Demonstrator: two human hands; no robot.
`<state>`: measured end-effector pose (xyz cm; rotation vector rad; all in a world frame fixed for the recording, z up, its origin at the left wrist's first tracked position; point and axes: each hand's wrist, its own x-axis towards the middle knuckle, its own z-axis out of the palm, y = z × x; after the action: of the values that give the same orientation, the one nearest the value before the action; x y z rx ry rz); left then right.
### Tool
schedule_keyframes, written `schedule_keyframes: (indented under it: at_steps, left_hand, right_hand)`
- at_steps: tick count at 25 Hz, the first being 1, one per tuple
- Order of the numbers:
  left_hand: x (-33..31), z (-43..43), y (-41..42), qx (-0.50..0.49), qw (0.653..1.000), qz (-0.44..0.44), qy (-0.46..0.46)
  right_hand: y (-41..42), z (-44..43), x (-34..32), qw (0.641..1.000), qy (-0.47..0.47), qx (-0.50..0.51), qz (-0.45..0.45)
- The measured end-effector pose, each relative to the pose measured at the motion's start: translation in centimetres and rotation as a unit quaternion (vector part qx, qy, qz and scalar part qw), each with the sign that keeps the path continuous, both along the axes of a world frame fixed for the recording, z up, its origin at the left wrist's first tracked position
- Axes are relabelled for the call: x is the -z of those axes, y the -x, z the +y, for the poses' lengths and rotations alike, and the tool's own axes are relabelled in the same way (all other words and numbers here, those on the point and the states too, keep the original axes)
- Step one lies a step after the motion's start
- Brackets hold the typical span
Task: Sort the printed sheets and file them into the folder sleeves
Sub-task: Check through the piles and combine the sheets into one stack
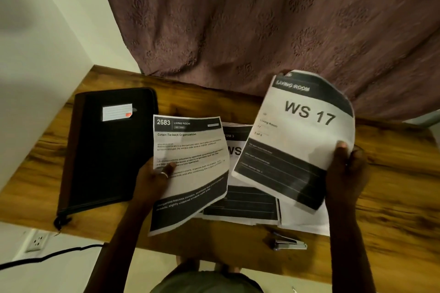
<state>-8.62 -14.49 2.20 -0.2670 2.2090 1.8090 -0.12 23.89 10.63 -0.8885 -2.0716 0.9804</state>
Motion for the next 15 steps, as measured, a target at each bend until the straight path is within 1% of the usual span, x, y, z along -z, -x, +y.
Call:
schedule_keyframes:
  at_steps: [2, 4, 6, 7, 9, 12, 15]
  left_hand:
    - [0.1, -0.4, 0.0, 0.0, 1.0, 0.002, -0.001]
    - [0.2, -0.5, -0.2, 0.019, 1.0, 0.004, -0.004]
    - [0.0, 0.2, -0.4, 0.038, 0.999, 0.008, -0.007]
    - [-0.3, 0.7, -0.5, 0.044, 0.999, 0.01, -0.013]
    - [-0.6, 1.5, -0.6, 0.042, 0.998, 0.002, -0.044]
    - [-1.0, 2.2, -1.0, 0.035, 0.996, 0.004, -0.076]
    - [-1.4, 2.5, -1.3, 0.009, 0.995, -0.009, -0.101]
  right_hand:
    - [-0.2, 0.4, -0.7, 1.0, 0.011, -0.007, 0.015]
    - [0.1, -0.2, -1.4, 0.998, 0.038, -0.058, 0.008]
    - [0.9, -1.7, -0.7, 0.989, 0.075, -0.123, -0.039]
    - [1.4, -3.0, 0.1, 0.979, 0.11, -0.157, -0.064]
    - [2.0, -5.8, 2.6, 0.961, 0.143, -0.21, -0.111]
    - [2.4, -9.3, 5.6, 0.947, 0.143, -0.242, -0.157]
    - [2.6, -11.7, 6.8, 0.938, 0.124, -0.249, -0.206]
